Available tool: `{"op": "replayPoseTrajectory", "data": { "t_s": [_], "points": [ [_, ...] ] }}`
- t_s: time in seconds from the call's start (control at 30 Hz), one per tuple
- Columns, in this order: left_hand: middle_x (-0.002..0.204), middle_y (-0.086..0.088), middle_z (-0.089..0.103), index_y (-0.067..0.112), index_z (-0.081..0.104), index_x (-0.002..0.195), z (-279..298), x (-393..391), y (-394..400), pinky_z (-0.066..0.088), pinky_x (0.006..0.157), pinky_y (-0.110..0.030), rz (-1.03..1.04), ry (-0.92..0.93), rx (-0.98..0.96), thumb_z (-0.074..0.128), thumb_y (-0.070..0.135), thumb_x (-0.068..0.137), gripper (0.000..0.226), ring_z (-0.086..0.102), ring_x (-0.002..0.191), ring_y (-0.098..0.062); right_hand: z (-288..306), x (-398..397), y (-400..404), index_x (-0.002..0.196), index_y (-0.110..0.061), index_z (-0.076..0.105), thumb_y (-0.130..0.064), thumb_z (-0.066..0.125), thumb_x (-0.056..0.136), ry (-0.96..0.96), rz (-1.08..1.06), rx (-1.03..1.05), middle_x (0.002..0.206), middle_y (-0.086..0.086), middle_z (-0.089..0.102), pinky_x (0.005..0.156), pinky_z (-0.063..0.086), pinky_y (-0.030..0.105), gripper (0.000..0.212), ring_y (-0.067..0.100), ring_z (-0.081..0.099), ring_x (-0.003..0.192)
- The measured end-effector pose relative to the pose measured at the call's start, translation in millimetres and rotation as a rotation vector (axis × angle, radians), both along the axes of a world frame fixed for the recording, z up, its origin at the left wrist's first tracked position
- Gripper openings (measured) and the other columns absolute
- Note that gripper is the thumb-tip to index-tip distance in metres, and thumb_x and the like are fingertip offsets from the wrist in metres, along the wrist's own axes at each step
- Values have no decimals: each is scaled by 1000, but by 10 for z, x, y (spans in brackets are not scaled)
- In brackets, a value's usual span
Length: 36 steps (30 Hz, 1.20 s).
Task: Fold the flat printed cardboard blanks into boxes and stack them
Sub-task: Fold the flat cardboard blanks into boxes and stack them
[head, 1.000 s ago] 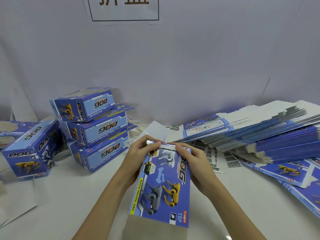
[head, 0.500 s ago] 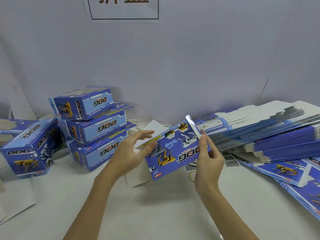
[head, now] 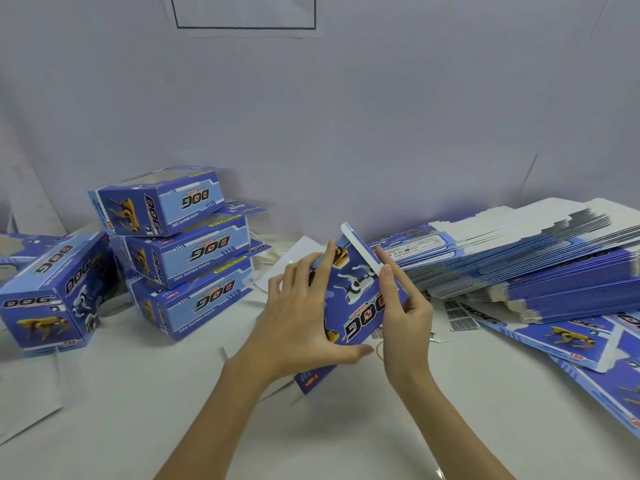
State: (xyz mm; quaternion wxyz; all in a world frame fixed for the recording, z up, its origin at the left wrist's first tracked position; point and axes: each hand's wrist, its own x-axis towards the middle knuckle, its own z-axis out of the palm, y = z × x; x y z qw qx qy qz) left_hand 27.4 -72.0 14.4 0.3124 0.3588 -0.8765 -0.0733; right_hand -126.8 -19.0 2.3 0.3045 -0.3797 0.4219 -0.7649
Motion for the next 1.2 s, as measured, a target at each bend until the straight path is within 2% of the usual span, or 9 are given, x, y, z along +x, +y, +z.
{"op": "replayPoseTrajectory", "data": {
  "t_s": [0.13,0.23,0.33,0.5,0.6,0.7,0.87,1.0,1.2],
  "points": [
    [150,10,36,30,-1,166,83,124,-58,30,119,-42,-1,29,-144,69,88,61,138,38,137,-12,126,-120,22,112,-45,78,-41,60,103,93,37,18,108,0,80,75,61,28,20,17,77,98],
    [150,8,40,27,7,166,138,258,-135,21,121,-42,2,28,-271,72,85,61,137,37,136,-12,200,-307,17,128,-27,73,-41,52,99,159,180,70,122,5,76,91,56,33,39,24,71,111],
    [157,9,33,31,8,166,126,305,-189,13,125,-41,-35,28,-334,75,80,63,132,32,143,-12,255,-417,64,149,-34,57,-39,50,105,287,331,60,139,-6,68,90,58,24,45,13,66,128],
    [166,0,21,25,7,167,23,168,-138,16,124,-57,-2,-46,-369,74,77,66,131,20,156,-22,237,-234,98,156,-55,38,-38,49,110,428,292,-26,147,-11,61,84,65,34,51,18,67,127],
    [167,-3,21,20,6,167,-12,-15,-21,14,124,-60,77,-42,-331,66,90,64,138,17,158,-28,123,-62,67,158,-60,29,-37,44,112,463,202,-18,155,0,47,106,55,50,53,24,60,135],
    [159,-5,30,20,11,166,-9,-64,31,22,119,-64,146,21,-361,75,77,67,130,28,151,-30,54,49,62,158,-63,24,-41,42,112,561,181,-6,147,-4,46,114,48,49,54,21,51,141],
    [148,-7,30,14,17,163,76,-14,20,30,117,-62,152,115,-389,80,71,64,131,26,141,-27,62,50,77,158,-58,31,-30,42,114,525,222,-50,152,-3,49,103,54,25,53,12,57,136],
    [149,-7,30,16,14,163,65,-4,0,30,118,-60,146,110,-401,76,73,64,130,29,140,-28,69,61,81,157,-55,36,-22,41,116,443,242,-51,156,-8,51,111,51,36,54,15,56,140],
    [152,-7,34,24,11,165,15,-37,-26,26,120,-59,109,84,-429,72,74,66,126,30,143,-29,85,75,71,156,-57,37,-23,42,115,389,238,-43,154,-2,56,103,59,45,54,20,63,133]
  ]
}}
